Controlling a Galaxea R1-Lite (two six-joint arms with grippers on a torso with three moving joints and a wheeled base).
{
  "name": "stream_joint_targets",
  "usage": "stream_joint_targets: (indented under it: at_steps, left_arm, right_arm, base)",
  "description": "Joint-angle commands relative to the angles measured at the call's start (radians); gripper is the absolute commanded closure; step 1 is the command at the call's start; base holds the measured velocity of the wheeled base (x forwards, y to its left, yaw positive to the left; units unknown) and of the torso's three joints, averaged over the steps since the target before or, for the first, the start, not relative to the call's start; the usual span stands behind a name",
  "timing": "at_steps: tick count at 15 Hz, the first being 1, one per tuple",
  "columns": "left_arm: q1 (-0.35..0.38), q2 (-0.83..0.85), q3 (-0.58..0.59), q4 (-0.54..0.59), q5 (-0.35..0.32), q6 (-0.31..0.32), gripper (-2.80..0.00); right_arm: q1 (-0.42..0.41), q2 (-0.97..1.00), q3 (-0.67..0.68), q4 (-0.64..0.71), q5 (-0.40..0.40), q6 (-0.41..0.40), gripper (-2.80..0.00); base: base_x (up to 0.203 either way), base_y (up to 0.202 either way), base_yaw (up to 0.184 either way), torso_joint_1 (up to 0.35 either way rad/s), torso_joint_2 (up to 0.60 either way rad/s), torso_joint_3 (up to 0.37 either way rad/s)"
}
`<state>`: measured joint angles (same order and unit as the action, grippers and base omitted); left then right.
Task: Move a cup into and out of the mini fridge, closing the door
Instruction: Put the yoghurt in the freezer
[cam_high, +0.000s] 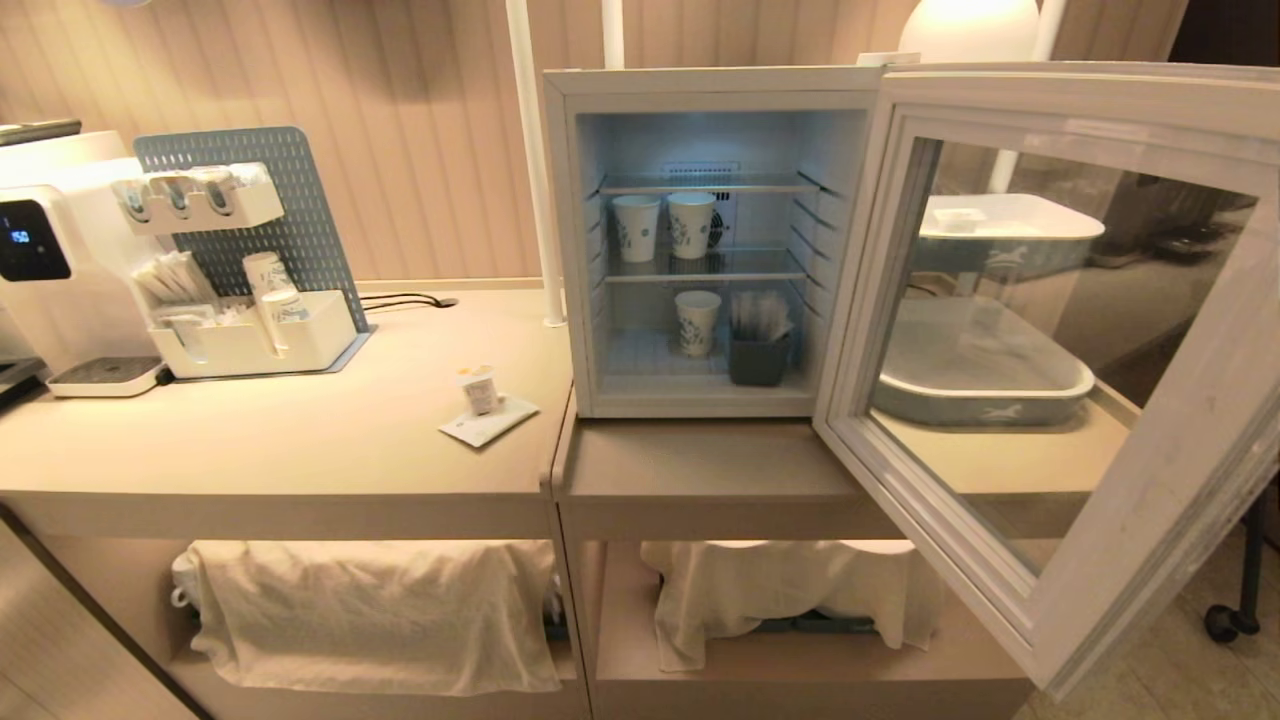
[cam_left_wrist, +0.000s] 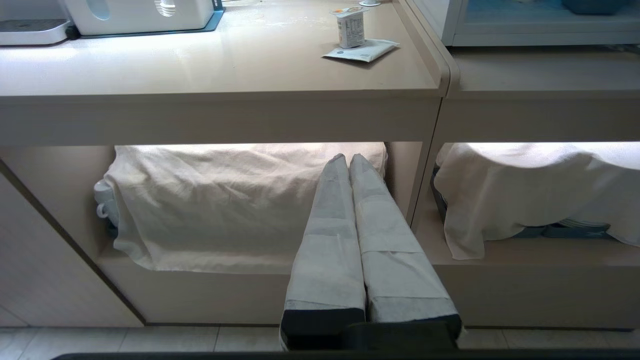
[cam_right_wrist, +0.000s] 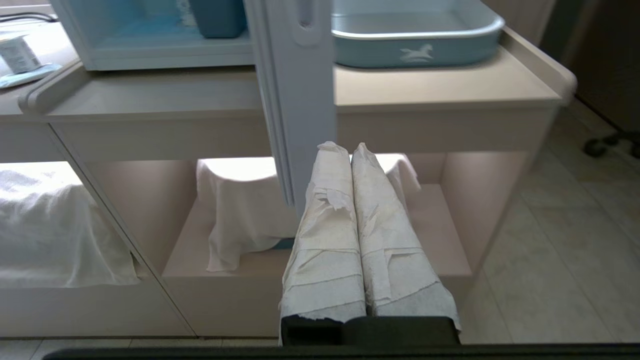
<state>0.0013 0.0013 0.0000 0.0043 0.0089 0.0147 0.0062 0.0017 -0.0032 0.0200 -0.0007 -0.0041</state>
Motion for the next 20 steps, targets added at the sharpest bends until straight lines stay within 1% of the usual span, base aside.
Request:
stream_joint_targets:
  at_steps: [1, 2, 6, 20]
  left_arm:
    - [0.0, 0.0, 0.0, 0.002, 0.0, 0.001, 0.0]
    - [0.0, 0.0, 0.0, 0.003, 0.0, 0.001, 0.0]
    - [0.0, 0.0, 0.0, 0.002, 0.002, -0.001, 0.0]
    - [0.0, 0.0, 0.0, -0.001, 0.002, -0.009, 0.0]
  right_arm:
    - [0.0, 0.001, 0.0, 0.0, -0.001, 0.0, 0.0]
    - [0.0, 0.001, 0.0, 0.0, -0.001, 0.0, 0.0]
    - [0.0, 0.001, 0.0, 0.0, 0.001, 0.0, 0.0]
    - [0.0, 0.001, 0.0, 0.0, -0.001, 0.0, 0.0]
  base:
    - [-0.178, 0.0, 0.008, 0.007, 0.0, 0.012]
    - [-0.131, 0.001, 0.002, 0.002, 0.0, 0.002]
    - [-0.001, 0.025, 0.0, 0.002, 0.0, 0.001]
    - [0.0, 0.187, -0.001, 0.002, 0.0, 0.003]
